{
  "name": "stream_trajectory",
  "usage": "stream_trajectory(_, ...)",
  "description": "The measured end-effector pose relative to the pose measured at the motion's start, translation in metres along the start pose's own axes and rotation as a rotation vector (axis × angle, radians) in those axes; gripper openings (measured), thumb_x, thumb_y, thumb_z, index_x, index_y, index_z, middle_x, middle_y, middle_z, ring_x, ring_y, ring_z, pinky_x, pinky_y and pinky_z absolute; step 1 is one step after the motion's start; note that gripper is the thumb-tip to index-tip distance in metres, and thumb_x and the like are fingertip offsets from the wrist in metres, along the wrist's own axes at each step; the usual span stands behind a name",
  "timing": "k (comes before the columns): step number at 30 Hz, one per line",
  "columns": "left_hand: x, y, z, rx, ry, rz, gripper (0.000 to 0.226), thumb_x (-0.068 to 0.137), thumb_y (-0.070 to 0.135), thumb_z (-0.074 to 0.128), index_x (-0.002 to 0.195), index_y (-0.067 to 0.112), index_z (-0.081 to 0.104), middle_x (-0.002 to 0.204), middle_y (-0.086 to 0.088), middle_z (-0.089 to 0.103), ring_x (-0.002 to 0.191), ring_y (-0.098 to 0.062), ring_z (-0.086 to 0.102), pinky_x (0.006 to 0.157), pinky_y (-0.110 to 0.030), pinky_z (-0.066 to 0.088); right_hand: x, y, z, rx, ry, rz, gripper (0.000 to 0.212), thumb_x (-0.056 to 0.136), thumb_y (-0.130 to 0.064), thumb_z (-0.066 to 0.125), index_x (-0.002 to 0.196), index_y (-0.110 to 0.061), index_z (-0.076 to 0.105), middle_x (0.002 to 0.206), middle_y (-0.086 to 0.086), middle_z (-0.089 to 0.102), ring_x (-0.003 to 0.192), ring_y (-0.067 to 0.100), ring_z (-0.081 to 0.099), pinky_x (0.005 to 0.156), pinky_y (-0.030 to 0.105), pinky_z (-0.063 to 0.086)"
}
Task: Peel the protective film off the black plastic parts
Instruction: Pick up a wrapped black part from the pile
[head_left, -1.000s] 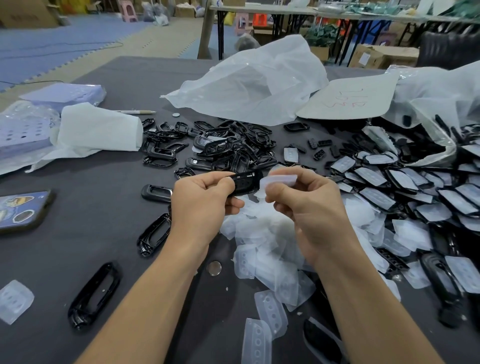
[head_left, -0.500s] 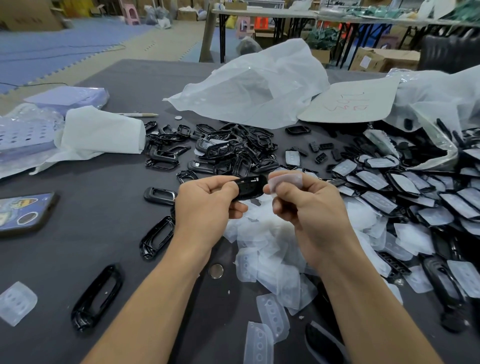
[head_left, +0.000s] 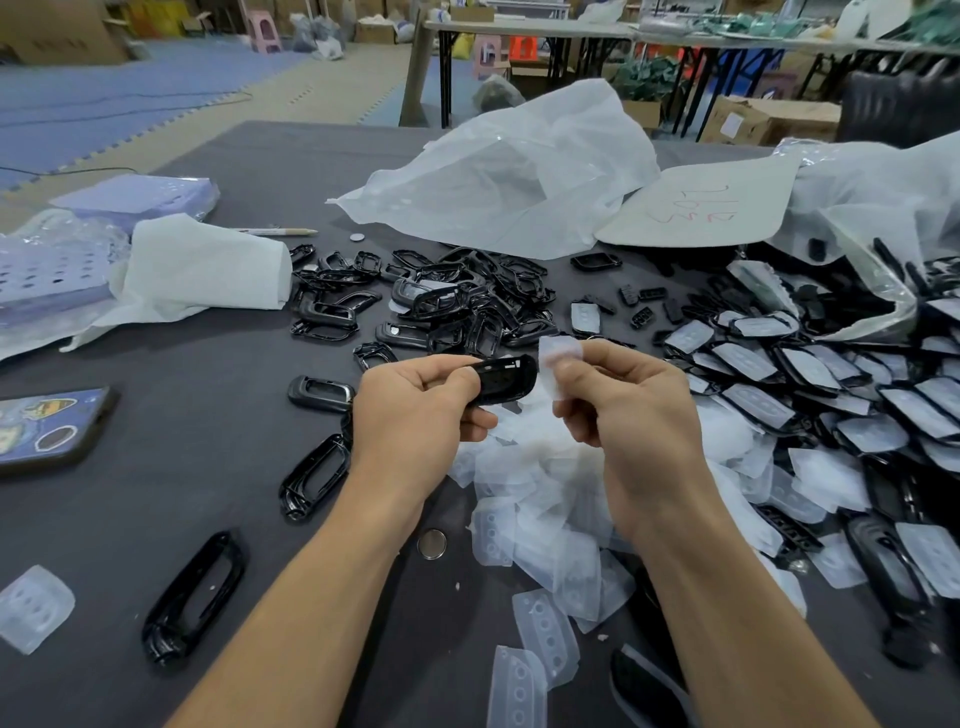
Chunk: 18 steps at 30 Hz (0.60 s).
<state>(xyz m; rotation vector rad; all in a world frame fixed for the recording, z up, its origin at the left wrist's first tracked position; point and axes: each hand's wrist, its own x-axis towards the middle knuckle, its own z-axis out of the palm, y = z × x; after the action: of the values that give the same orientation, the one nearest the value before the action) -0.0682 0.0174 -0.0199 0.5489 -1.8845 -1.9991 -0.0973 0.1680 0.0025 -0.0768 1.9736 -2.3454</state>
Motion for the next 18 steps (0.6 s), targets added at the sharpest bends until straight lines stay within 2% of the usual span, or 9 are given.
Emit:
stream_trajectory(4, 0.0004, -0.0004, 0.0008, 0.023, -0.002, 0.007, 0.024, 0.094, 0.000, 0.065, 0.083, 0.016, 0.080, 0.068, -0.007, 0.077, 0.053, -0.017, 0.070, 0.052, -0.025, 0.057, -0.0006, 0.0008, 0.0001, -0.043, -0.005, -0.010, 0.027, 0.089, -0.001, 0.071, 0.074, -0.021, 0.081, 0.057, -0.005, 0.054, 0.051, 0.007, 0.043, 0.049, 0.015, 0.039)
stream_trajectory(8, 0.0000, -0.0005, 0.0001, 0.035, -0.018, 0.008, 0.026, 0.094, 0.000, 0.066, 0.080, 0.018, 0.079, 0.065, -0.003, 0.076, 0.054, -0.017, 0.071, 0.052, -0.025, 0.057, -0.0005, 0.0002, -0.0001, -0.044, -0.038, -0.027, 0.027, 0.088, -0.006, 0.073, 0.070, -0.024, 0.081, 0.058, -0.011, 0.059, 0.052, 0.002, 0.046, 0.051, 0.012, 0.041)
stream_trajectory(10, -0.0005, -0.0009, -0.0006, 0.055, -0.060, 0.007, 0.025, 0.094, 0.000, 0.066, 0.084, 0.017, 0.081, 0.070, -0.004, 0.078, 0.056, -0.018, 0.072, 0.053, -0.025, 0.058, 0.0005, 0.0002, -0.0011, -0.066, -0.044, -0.070, 0.027, 0.089, -0.008, 0.075, 0.070, -0.025, 0.081, 0.059, -0.012, 0.063, 0.054, 0.002, 0.050, 0.054, 0.011, 0.042)
stream_trajectory(12, -0.0020, -0.0017, -0.0005, 0.098, -0.138, 0.004, 0.025, 0.096, 0.002, 0.065, 0.088, 0.017, 0.083, 0.076, -0.006, 0.080, 0.061, -0.018, 0.075, 0.057, -0.025, 0.060, 0.0032, 0.0027, -0.0037, -0.181, -0.012, -0.148, 0.025, 0.089, -0.008, 0.076, 0.072, -0.026, 0.081, 0.069, -0.009, 0.071, 0.067, 0.007, 0.061, 0.065, 0.017, 0.048)
stream_trajectory(14, -0.0035, -0.0028, 0.0008, 0.120, -0.200, -0.010, 0.027, 0.097, 0.002, 0.064, 0.089, 0.019, 0.084, 0.078, -0.006, 0.080, 0.065, -0.019, 0.077, 0.060, -0.025, 0.061, 0.0057, 0.0044, -0.0073, -0.345, 0.017, -0.239, 0.023, 0.088, -0.010, 0.077, 0.074, -0.028, 0.081, 0.084, -0.009, 0.076, 0.082, 0.016, 0.066, 0.076, 0.029, 0.050)
stream_trajectory(16, -0.0043, -0.0028, 0.0017, 0.119, -0.234, -0.029, 0.026, 0.098, 0.002, 0.063, 0.091, 0.017, 0.084, 0.080, -0.007, 0.080, 0.067, -0.020, 0.077, 0.060, -0.024, 0.061, 0.0055, 0.0057, -0.0092, -0.452, -0.041, -0.299, 0.025, 0.088, -0.008, 0.076, 0.077, -0.029, 0.081, 0.084, -0.012, 0.076, 0.081, 0.012, 0.068, 0.076, 0.030, 0.052)
stream_trajectory(18, -0.0046, -0.0016, 0.0012, 0.113, -0.271, -0.058, 0.026, 0.099, 0.003, 0.063, 0.093, 0.017, 0.085, 0.083, -0.007, 0.081, 0.072, -0.021, 0.078, 0.059, -0.022, 0.060, 0.0032, 0.0064, -0.0097, -0.541, -0.110, -0.298, 0.020, 0.086, -0.011, 0.079, 0.081, -0.031, 0.081, 0.074, -0.013, 0.074, 0.070, 0.005, 0.067, 0.069, 0.025, 0.054)
